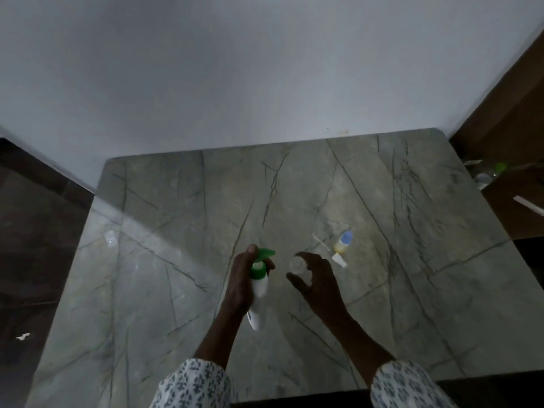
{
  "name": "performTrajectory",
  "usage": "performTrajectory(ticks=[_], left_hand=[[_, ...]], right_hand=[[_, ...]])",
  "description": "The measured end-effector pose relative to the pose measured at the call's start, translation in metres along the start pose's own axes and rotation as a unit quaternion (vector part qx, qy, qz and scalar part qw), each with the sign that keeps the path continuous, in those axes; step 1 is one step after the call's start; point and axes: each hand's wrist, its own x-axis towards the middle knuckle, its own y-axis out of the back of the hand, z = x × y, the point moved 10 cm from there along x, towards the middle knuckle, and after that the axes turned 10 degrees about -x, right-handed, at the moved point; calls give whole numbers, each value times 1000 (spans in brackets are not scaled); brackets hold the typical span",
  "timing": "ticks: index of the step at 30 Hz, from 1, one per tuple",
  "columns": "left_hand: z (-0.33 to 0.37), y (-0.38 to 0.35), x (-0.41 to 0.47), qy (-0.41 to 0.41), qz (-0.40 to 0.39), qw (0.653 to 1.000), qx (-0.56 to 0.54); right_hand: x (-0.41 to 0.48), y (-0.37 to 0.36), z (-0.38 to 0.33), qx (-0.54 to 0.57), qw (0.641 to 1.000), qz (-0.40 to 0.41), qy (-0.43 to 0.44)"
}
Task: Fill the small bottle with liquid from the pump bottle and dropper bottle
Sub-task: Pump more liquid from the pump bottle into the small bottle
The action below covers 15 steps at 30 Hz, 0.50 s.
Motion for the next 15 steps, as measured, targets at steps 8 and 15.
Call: performTrajectory(ticks=[8,15], left_hand=[[44,-4,-1,-21,-34,996,78],[70,-7,1,-53,-65,990,115]], right_hand=[[7,49,-71,-27,997,18,70],[7,67,-82,-36,997,33,62]])
